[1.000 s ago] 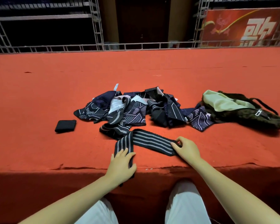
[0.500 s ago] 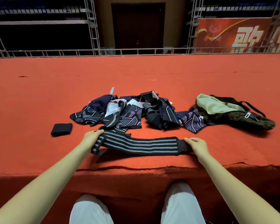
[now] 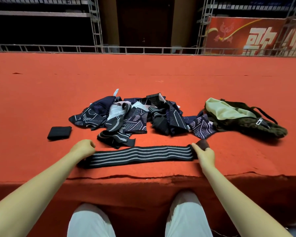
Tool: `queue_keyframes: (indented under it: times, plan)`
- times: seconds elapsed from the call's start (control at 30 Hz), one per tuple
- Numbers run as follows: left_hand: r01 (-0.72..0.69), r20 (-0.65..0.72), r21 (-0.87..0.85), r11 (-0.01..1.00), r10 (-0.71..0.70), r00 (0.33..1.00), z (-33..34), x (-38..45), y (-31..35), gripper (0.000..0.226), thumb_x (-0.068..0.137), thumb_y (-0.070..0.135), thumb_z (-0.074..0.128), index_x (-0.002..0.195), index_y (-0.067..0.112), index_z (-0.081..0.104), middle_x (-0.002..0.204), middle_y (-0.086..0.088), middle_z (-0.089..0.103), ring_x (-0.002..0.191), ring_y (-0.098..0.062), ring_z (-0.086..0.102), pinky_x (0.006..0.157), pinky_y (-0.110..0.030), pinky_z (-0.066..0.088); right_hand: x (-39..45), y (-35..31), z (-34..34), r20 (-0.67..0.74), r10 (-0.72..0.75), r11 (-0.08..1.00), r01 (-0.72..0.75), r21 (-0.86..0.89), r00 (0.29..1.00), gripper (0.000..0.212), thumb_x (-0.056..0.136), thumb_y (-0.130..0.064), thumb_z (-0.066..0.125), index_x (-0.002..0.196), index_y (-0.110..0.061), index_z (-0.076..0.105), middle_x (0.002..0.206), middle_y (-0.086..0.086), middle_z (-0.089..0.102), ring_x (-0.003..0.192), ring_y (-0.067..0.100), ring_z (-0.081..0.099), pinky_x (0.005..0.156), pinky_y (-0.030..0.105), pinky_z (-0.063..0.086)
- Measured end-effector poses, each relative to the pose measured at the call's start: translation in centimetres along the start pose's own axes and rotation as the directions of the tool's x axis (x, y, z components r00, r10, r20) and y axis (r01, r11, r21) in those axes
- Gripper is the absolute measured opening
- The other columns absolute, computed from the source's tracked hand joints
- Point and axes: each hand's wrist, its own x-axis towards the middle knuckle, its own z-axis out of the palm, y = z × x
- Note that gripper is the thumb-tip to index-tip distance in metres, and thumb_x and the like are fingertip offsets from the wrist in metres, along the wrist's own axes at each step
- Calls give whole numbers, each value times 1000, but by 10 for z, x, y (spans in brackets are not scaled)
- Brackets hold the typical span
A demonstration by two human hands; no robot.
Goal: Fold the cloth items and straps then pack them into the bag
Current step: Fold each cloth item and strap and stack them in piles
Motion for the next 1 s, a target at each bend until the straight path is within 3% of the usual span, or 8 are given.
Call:
queue_keyframes:
  times: [0.1, 0.23, 0.33, 0.4, 0.53, 0.8, 0.9, 1.0]
  plan:
    - [-91, -173, 122, 988, 111, 979, 8, -7, 11, 38, 82, 20, 55, 119, 24, 60, 120, -10, 58, 114, -30, 53, 93, -35, 46, -6, 2, 12, 45, -83, 956, 92, -278, 996, 31, 84, -29, 67, 88, 2, 67, 91, 22, 69, 90, 36, 64, 71, 37, 42]
    - [-427, -339, -39, 903, 390, 856, 36, -31, 46, 38, 83, 16, 57, 121, 17, 59, 120, -9, 55, 116, -28, 47, 99, -36, 39, -14, -3, 23, 131, -220, 839, 256, -481, 967, 22, 89, -19, 57, 99, -2, 65, 100, 22, 68, 97, 40, 62, 72, 38, 43]
    - [-660, -320, -103, 744, 603, 730, 64, -53, 73, 33, 87, 16, 51, 118, 14, 62, 121, -4, 59, 116, -23, 50, 102, -29, 34, -18, -9, 30, 156, -269, 834, 311, -456, 950, 22, 93, -17, 53, 102, -1, 65, 105, 23, 65, 99, 39, 59, 74, 38, 40]
    - [-702, -243, -101, 705, 667, 704, 82, -60, 84, 35, 89, 25, 48, 119, 15, 63, 127, -1, 59, 121, -20, 49, 107, -30, 33, -22, -15, 36, 181, -327, 821, 374, -433, 928, 21, 94, -17, 51, 102, -3, 65, 105, 20, 62, 99, 37, 58, 73, 35, 36]
    - [-635, -188, -92, 767, 613, 767, 95, -57, 89, 30, 90, 38, 53, 113, 24, 66, 121, 8, 62, 115, -15, 51, 101, -35, 40, -33, -25, 52, 271, -438, 753, 515, -410, 857, 23, 94, -21, 51, 112, -14, 65, 108, 6, 60, 102, 26, 55, 73, 27, 34]
    - [-427, -265, -542, 724, 334, 904, 83, -55, 85, 14, 94, 23, 52, 98, 24, 66, 85, 10, 71, 81, 9, 61, 76, -19, 42, -54, -28, 93, 479, -492, 561, 685, -465, 727, 30, 90, -38, 56, 117, -26, 66, 105, -5, 61, 106, 18, 55, 78, 30, 43]
    - [-368, -226, -620, 693, 292, 929, 75, -59, 83, 14, 96, 27, 49, 100, 27, 62, 77, 11, 71, 77, 9, 60, 70, -13, 40, -58, -21, 96, 586, -482, 405, 759, -510, 652, 57, 80, -67, 43, 113, -29, 69, 102, -6, 61, 102, 19, 55, 80, 32, 44]
    - [-336, -183, -645, 687, 287, 940, 69, -60, 84, 15, 96, 33, 48, 103, 31, 61, 77, 13, 72, 82, -4, 64, 77, -24, 45, -61, -18, 92, 621, -485, 338, 787, -516, 616, 78, 73, -79, 28, 117, -26, 66, 109, -8, 60, 104, 16, 53, 86, 31, 43]
